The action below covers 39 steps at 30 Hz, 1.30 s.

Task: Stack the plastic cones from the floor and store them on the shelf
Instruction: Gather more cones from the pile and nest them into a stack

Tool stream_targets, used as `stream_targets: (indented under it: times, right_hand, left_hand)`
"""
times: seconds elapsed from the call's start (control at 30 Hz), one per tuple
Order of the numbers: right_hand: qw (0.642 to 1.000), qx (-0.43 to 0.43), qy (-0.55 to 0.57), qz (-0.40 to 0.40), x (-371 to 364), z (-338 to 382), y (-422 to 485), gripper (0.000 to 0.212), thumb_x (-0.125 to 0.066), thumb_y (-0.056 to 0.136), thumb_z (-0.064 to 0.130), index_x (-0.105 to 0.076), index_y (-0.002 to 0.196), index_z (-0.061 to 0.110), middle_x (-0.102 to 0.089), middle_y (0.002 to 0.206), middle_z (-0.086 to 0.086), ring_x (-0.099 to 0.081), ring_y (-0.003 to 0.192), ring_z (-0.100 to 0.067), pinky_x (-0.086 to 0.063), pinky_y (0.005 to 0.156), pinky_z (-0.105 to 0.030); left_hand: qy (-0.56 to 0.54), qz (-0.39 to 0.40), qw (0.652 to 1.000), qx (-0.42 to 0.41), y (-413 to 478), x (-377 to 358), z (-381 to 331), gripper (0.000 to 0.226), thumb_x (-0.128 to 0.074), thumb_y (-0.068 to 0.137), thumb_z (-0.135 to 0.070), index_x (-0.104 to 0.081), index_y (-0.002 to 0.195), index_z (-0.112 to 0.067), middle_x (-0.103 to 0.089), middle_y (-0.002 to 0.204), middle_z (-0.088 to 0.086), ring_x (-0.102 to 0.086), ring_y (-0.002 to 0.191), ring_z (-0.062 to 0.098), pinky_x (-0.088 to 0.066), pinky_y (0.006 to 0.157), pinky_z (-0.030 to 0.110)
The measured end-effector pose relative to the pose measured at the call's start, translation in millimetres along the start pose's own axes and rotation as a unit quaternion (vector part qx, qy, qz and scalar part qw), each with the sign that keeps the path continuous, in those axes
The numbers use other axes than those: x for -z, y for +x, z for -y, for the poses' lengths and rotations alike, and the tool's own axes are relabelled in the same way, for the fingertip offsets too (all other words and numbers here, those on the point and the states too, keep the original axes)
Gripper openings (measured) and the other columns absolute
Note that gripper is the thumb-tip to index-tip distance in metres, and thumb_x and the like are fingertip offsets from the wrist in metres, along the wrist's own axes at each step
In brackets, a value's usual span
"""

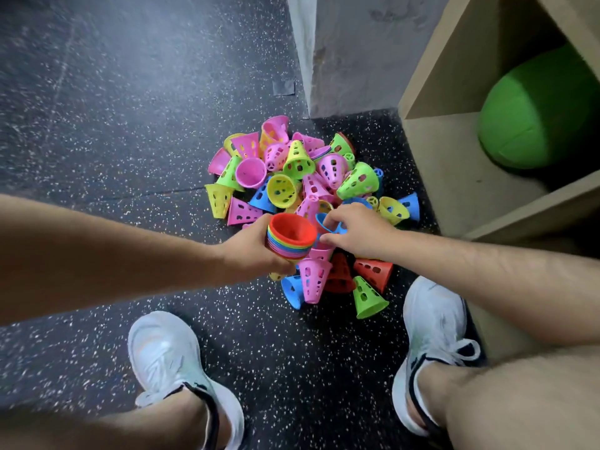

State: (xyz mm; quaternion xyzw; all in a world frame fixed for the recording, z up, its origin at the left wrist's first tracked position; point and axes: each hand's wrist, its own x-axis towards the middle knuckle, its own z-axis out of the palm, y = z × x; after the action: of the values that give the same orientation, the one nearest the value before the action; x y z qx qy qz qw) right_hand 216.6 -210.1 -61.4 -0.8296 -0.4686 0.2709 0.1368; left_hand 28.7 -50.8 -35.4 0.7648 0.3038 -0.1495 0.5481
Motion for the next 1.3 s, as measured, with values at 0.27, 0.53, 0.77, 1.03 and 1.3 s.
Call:
stream_targets:
  times: [0.27,0.53,0.77,1.03,1.3]
  right_hand:
    - [0.976,0.025,0.054,-0.208,27,1,-8,0.017,-0.063,0.095,0.035,-0.071,0.097,0.021,-0.064,0.099,0.002,-0.052,0.102,-0.024,-0.041,0.090,-0.034]
    - [0.948,0.091,0.182,-0.245,57,21,-14,0.021,-0.060,0.098,0.030,-0.070,0.113,0.018,-0.049,0.140,-0.007,-0.048,0.129,-0.009,-0.036,0.109,-0.020]
    - [0.969,0.096,0.184,-0.130,54,19,-12,0.028,-0.057,0.098,0.038,-0.069,0.121,0.028,-0.053,0.141,0.002,-0.045,0.133,-0.003,-0.033,0.110,-0.017]
    - [0.968,0.092,0.220,-0.080,52,9,-13,0.027,-0.063,0.096,0.038,-0.065,0.123,0.036,-0.053,0.136,0.017,-0.043,0.130,0.010,-0.029,0.109,-0.010]
    - [0.981,0.082,0.146,-0.101,35,-9,17,0.016,-0.053,0.098,0.016,-0.064,0.107,0.023,-0.060,0.117,0.010,-0.052,0.114,-0.010,-0.041,0.100,-0.030]
  left_hand:
    - [-0.050,0.019,0.999,0.007,9,0,-8,0.075,-0.088,0.067,-0.004,-0.051,0.128,-0.027,-0.073,0.108,0.002,-0.072,0.099,0.017,-0.061,0.087,0.034]
    - [-0.079,0.038,0.996,-0.001,33,4,-16,0.084,-0.092,0.057,-0.020,-0.052,0.131,-0.029,-0.075,0.110,0.000,-0.073,0.103,0.018,-0.059,0.096,0.042]
    - [-0.118,0.026,0.992,-0.027,54,7,-44,0.082,-0.091,0.064,-0.012,-0.050,0.134,-0.021,-0.073,0.111,0.007,-0.073,0.095,0.018,-0.062,0.080,0.032]
    - [-0.127,0.069,0.989,-0.035,59,3,-49,0.073,-0.091,0.073,-0.015,-0.052,0.134,-0.023,-0.072,0.120,0.010,-0.072,0.109,0.022,-0.060,0.092,0.036]
    - [-0.116,0.005,0.993,0.015,39,15,-25,0.072,-0.093,0.071,-0.011,-0.053,0.131,-0.022,-0.076,0.112,0.002,-0.073,0.102,0.016,-0.060,0.091,0.032]
